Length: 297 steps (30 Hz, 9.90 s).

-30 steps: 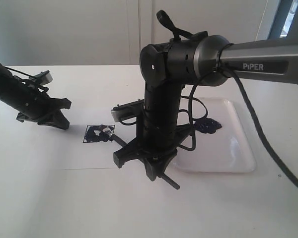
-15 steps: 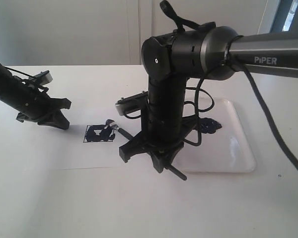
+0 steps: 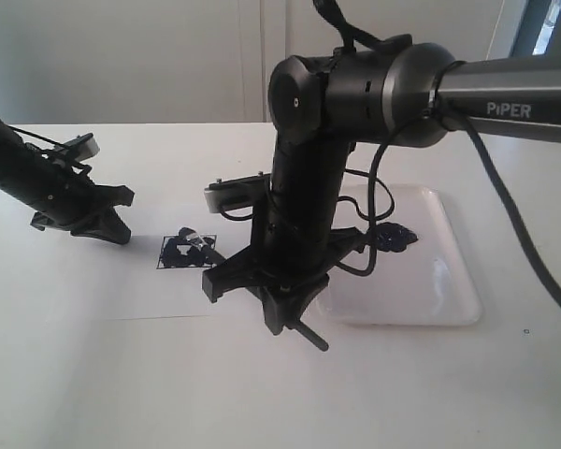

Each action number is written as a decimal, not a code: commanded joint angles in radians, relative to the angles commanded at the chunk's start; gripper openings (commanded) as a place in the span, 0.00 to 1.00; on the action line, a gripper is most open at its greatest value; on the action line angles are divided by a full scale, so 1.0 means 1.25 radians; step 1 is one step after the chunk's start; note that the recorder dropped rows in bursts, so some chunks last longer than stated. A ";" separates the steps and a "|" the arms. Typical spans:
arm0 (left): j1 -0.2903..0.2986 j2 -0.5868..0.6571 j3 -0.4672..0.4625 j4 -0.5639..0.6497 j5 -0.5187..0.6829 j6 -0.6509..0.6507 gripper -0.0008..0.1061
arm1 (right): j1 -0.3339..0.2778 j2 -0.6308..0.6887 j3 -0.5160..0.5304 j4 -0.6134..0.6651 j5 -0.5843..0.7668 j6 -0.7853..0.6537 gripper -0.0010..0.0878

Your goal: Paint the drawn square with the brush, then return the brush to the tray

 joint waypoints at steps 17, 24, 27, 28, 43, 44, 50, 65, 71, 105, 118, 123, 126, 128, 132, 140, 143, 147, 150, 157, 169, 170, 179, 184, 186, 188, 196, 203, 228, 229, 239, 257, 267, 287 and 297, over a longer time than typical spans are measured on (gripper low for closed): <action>0.000 0.000 0.000 0.000 -0.002 0.001 0.01 | 0.005 0.016 0.000 -0.070 0.005 0.031 0.01; 0.000 0.000 0.000 0.000 -0.003 0.001 0.01 | 0.005 -0.004 0.000 -0.076 0.005 0.035 0.01; 0.000 0.000 0.000 0.000 -0.003 0.001 0.01 | 0.005 -0.009 0.003 -0.079 0.005 0.046 0.01; 0.000 0.000 0.000 0.000 -0.002 0.001 0.01 | 0.005 -0.011 0.008 -0.081 0.005 0.051 0.01; 0.000 0.000 0.000 0.000 -0.005 0.001 0.01 | 0.005 -0.048 0.066 -0.105 0.005 0.078 0.01; 0.000 0.000 0.000 0.000 -0.005 0.001 0.01 | 0.005 -0.052 0.066 -0.097 0.005 0.078 0.01; 0.000 0.000 0.000 0.000 -0.005 0.001 0.01 | 0.005 -0.074 0.065 0.030 -0.004 0.012 0.01; 0.000 0.000 0.000 -0.004 -0.005 0.001 0.01 | 0.005 -0.031 0.065 0.032 -0.062 0.012 0.01; 0.000 0.000 0.000 -0.003 -0.003 0.001 0.01 | 0.005 -0.015 0.063 0.034 -0.076 0.012 0.01; 0.000 0.000 0.000 -0.003 -0.003 0.001 0.01 | 0.007 -0.070 0.063 -0.081 0.005 0.061 0.01; 0.000 0.000 0.000 -0.003 -0.003 0.001 0.01 | 0.007 -0.053 0.063 -0.103 0.005 0.078 0.01; 0.000 0.000 0.000 -0.003 -0.003 0.001 0.01 | 0.007 -0.052 0.063 -0.130 0.005 0.089 0.01; 0.000 0.000 0.000 -0.003 -0.003 0.001 0.01 | 0.007 -0.049 0.063 -0.129 0.005 0.089 0.01; 0.000 0.000 0.000 -0.003 -0.003 0.001 0.01 | 0.007 -0.049 0.063 -0.129 0.005 0.089 0.01; 0.000 0.000 0.000 -0.003 -0.004 0.001 0.01 | 0.007 -0.049 0.063 -0.129 0.005 0.084 0.01; 0.000 0.000 0.000 -0.003 -0.009 0.003 0.01 | 0.007 -0.049 0.063 -0.119 0.005 0.061 0.01; 0.000 0.000 0.000 -0.003 -0.018 0.003 0.01 | 0.007 -0.049 0.063 -0.112 0.005 0.056 0.01; 0.000 0.000 0.000 -0.001 -0.023 0.003 0.01 | 0.007 -0.049 0.063 -0.103 0.005 0.049 0.01; 0.000 0.000 0.000 -0.001 -0.030 0.006 0.01 | 0.007 -0.050 0.063 -0.086 0.005 0.035 0.01; 0.000 0.000 0.000 0.001 -0.036 0.006 0.01 | 0.007 -0.050 0.066 -0.078 0.005 0.033 0.01; 0.000 0.000 0.000 0.003 -0.034 0.006 0.01 | 0.010 -0.052 0.068 -0.071 0.005 0.039 0.01; 0.000 0.000 0.000 0.003 -0.034 0.006 0.01 | 0.010 -0.053 0.072 -0.071 0.005 0.038 0.01; 0.000 0.000 0.000 0.003 -0.041 0.006 0.01 | 0.010 -0.091 0.131 -0.058 0.005 0.042 0.01; 0.000 0.000 0.000 0.003 -0.039 0.006 0.01 | 0.024 -0.091 0.131 -0.052 0.005 0.042 0.01; 0.000 0.000 0.000 0.003 -0.037 0.006 0.01 | 0.033 -0.091 0.131 -0.050 0.005 0.042 0.01; 0.000 0.000 0.000 0.003 -0.037 0.006 0.01 | 0.038 -0.091 0.131 -0.050 0.005 0.042 0.01; 0.000 0.000 0.000 0.003 -0.034 0.006 0.01 | 0.046 -0.098 0.131 -0.062 0.005 0.044 0.01; 0.000 -0.030 0.000 0.001 -0.043 0.009 0.01 | 0.046 -0.120 0.129 -0.073 -0.020 0.057 0.01; 0.000 -0.210 -0.001 -0.004 -0.042 0.009 0.01 | 0.046 -0.169 0.129 -0.084 -0.195 0.085 0.01; 0.000 -0.237 -0.001 0.008 -0.036 0.010 0.01 | 0.046 -0.171 0.129 -0.113 -0.188 0.108 0.01; 0.000 -0.416 -0.001 0.137 0.114 -0.048 0.01 | 0.046 -0.292 0.134 -0.313 -0.159 0.242 0.01; 0.000 -0.821 0.198 0.130 0.150 -0.068 0.01 | 0.046 -0.579 0.337 -0.430 -0.040 0.270 0.01; 0.000 -1.007 0.519 0.082 0.079 -0.068 0.01 | 0.046 -0.609 0.495 -0.494 -0.050 0.295 0.01; 0.000 -1.351 0.830 0.009 0.065 -0.060 0.01 | 0.046 -0.609 0.727 -0.576 -0.284 0.539 0.01; 0.000 -1.392 0.830 -0.021 0.063 -0.044 0.01 | 0.045 -0.558 0.755 -0.624 -0.321 0.604 0.01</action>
